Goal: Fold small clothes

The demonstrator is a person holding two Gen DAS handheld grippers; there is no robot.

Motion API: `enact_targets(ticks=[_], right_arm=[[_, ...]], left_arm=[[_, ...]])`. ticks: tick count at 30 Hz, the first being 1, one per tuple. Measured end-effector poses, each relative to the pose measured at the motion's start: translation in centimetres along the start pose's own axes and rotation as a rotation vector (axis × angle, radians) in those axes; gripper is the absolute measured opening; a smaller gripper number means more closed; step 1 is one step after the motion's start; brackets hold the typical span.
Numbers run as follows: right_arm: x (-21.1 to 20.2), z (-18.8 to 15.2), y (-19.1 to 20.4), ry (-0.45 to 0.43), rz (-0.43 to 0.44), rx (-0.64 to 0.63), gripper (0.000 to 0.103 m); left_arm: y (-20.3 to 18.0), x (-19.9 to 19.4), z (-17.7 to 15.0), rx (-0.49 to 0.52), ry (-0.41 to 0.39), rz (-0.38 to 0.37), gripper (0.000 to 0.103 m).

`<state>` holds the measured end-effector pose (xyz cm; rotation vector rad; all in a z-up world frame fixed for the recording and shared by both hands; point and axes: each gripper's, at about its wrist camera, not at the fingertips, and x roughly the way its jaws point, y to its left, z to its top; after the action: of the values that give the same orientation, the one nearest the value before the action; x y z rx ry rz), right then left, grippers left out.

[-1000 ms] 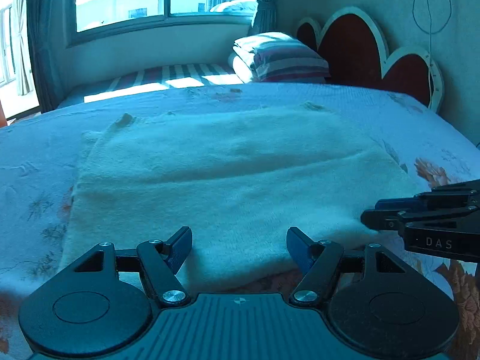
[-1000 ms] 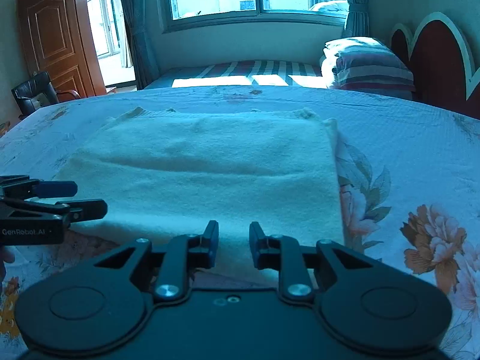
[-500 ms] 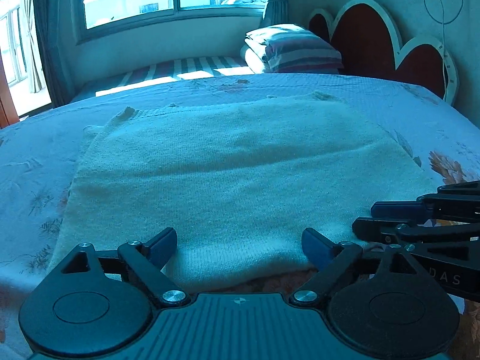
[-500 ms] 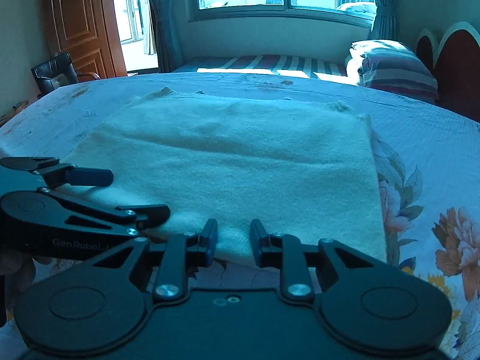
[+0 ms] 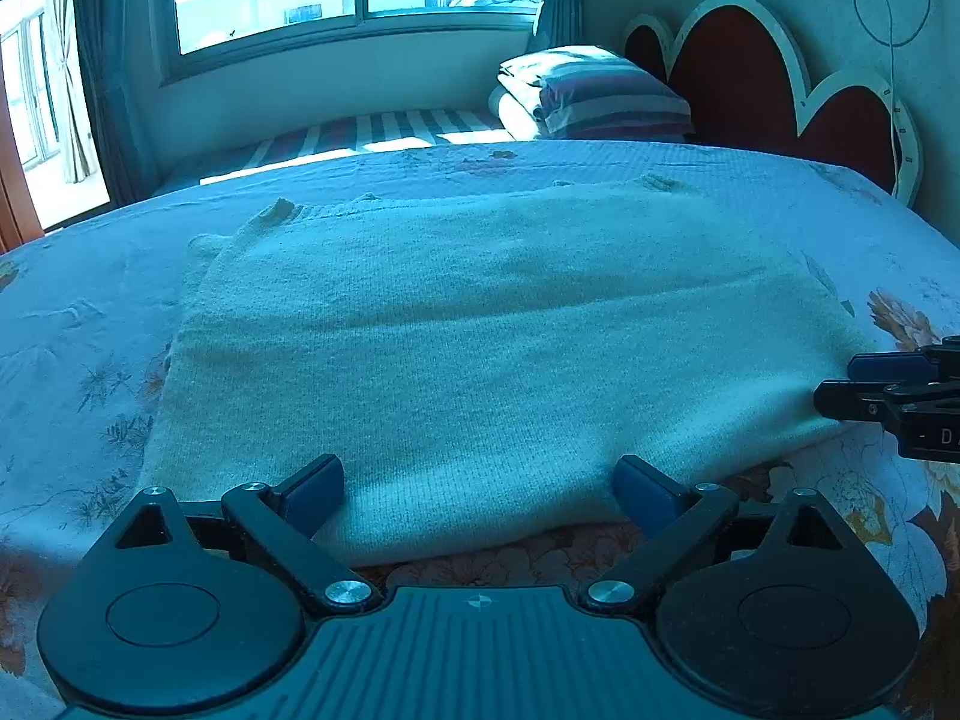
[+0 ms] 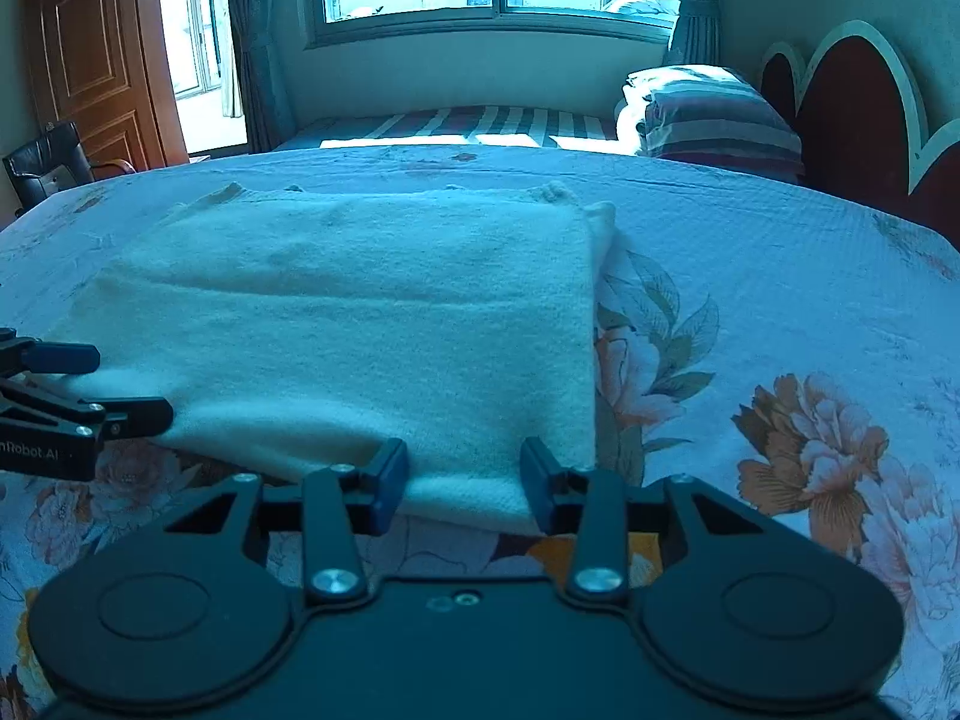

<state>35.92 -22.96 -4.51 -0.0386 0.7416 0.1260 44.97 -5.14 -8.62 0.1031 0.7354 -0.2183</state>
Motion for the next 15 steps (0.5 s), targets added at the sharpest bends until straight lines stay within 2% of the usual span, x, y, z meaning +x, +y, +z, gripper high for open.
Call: enact_targets(ticks=[2,3,5,7,9,10,12,15], right_arm=[[0.2,0.3,0.5,0.011,-0.016,-0.021,0.039],[0.0,0.7,0.7,0.013,-0.017,-0.021,0.035],[-0.9,1.2,0.7,-0.038,-0.011,-0.002,0.036],[-1.2,1.6,0.4,-0.054,-0.012,0.011,0.035],[0.1,1.3,0.0,0.01,-0.006,0.014,0.037],[0.6,0.9,0.0,0.04,-0.006,0.003,0.037],[0.4,1.1,0.0,0.034,-0.007,-0.013,0.036],[-0.6,1.9,-0.4,-0.04,0.002,-0.012,0.037]], left_arm=[[0.1,-0.3,0.3,-0.004,0.007,0.01,0.096],[0.2,-0.9,0.5,-0.003,-0.016,0.027,0.096],[0.8,-1.7,0.4,0.011,-0.04,0.068,0.096],[1.8,-1.4,-0.2,0.02,-0.006,0.088,0.096],[3.7,-1.3,-0.8,-0.029,0.019,0.045,0.097],[4.2,-1.6,-0.7,-0.031,0.023,0.055,0.097],[5.1,-2.6,-0.4,-0.015,-0.007,0.096,0.097],[6.7,-2.9,-0.2,-0.049,-0.025,0.1,0.097]])
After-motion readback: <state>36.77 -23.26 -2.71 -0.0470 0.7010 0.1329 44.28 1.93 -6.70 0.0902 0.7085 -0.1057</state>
